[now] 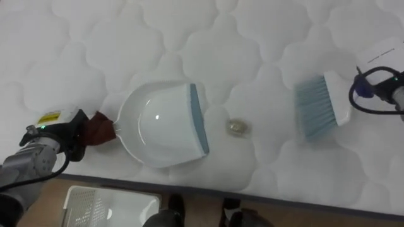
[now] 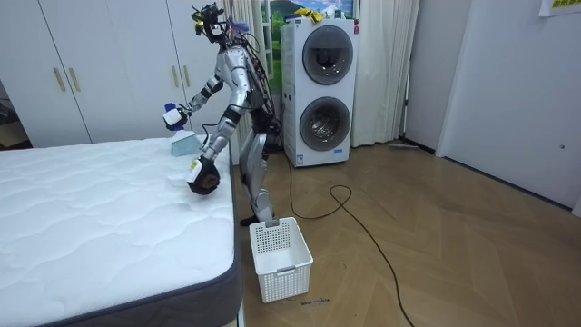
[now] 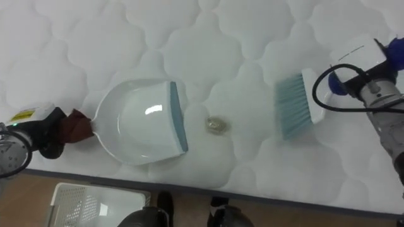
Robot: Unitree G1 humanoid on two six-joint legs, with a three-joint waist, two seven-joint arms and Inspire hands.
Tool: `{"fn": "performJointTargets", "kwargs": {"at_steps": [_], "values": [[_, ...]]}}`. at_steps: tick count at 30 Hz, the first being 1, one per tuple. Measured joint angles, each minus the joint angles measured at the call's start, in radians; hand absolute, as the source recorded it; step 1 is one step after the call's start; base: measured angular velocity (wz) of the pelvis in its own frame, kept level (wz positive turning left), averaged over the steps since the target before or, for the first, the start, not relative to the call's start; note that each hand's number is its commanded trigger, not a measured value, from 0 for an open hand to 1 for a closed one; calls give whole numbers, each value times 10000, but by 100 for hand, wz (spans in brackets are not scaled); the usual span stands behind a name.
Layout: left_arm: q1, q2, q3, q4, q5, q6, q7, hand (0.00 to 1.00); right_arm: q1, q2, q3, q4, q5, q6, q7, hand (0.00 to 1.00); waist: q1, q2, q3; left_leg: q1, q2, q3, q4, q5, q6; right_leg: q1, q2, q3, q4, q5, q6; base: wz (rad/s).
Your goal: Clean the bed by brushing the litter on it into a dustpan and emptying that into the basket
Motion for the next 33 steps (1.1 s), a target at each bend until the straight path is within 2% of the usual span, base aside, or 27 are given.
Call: {"fn": "performJointTargets", "kwargs": {"at_steps": [4,6,8,10,15,20,23,28,33], "values": [[79,171,-48,-174,-21,-53,23,100,28,46,106,-497,-73,-47,-15,100,-76,2,-1,-2,6,-9,-50,1,-1,2,4,-25,-58,11,-2,0],[149,377,-57,-367,-2,-143,23,100,27,47,104,-832,-236,-145,-116,100,-112,6,-3,1,17,-16,-133,20,-16,28,38,-23,-184,72,-9,0],[152,439,-89,-392,12,-157,22,100,30,47,104,-979,-258,-266,-194,100,-119,6,-4,4,18,-18,-173,31,-18,38,58,-8,-215,101,-2,0],[161,458,-127,-395,29,-159,21,100,42,48,105,-1102,-263,-377,-244,100,-113,6,-5,3,17,-17,-179,31,-17,41,64,-7,-239,103,0,-2],[269,457,-149,-538,193,-96,19,100,610,195,124,-2068,-388,-366,-230,100,-12,-18,-24,112,70,3,-202,32,-20,200,167,-39,-423,155,9,-4],[397,451,-147,-762,209,-48,23,100,928,597,125,-2493,-483,-359,-109,100,-10,-8,-31,111,93,2,-147,31,-20,206,162,-44,-393,167,2,0],[523,443,-171,-772,219,-37,8,100,1223,606,169,-2830,-554,-346,40,100,-10,12,-42,110,182,-15,-104,26,-27,241,159,-133,-383,198,-31,2],[783,438,-303,-929,397,133,51,100,1653,647,254,-3103,-564,-129,136,100,-12,142,-130,80,171,-32,-77,17,-41,276,162,-267,-392,245,-81,3],[1130,371,-322,-946,392,168,214,100,2040,648,379,-3113,-581,11,82,100,16,339,-259,93,181,-20,-2,19,-43,284,163,-260,-351,257,-96,0]]}}
